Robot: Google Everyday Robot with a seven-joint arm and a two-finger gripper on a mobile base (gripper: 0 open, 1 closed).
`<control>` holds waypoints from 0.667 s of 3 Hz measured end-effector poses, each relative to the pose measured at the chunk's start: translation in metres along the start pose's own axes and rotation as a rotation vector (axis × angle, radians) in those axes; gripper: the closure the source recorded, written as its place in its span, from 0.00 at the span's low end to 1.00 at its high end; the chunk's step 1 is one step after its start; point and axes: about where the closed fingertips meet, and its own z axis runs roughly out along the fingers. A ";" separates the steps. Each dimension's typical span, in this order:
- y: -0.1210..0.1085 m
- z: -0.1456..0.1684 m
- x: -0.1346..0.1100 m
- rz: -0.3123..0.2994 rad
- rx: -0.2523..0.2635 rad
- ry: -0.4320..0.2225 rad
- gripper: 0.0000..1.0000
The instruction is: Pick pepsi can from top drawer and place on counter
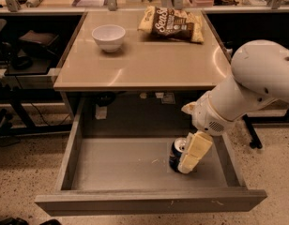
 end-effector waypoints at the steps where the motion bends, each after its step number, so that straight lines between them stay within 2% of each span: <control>1: -0.018 0.018 0.002 0.074 0.048 0.018 0.00; 2: -0.026 0.017 -0.002 0.144 0.085 0.003 0.00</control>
Offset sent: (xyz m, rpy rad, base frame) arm 0.0142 0.0020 -0.0139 -0.0165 -0.0028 -0.0674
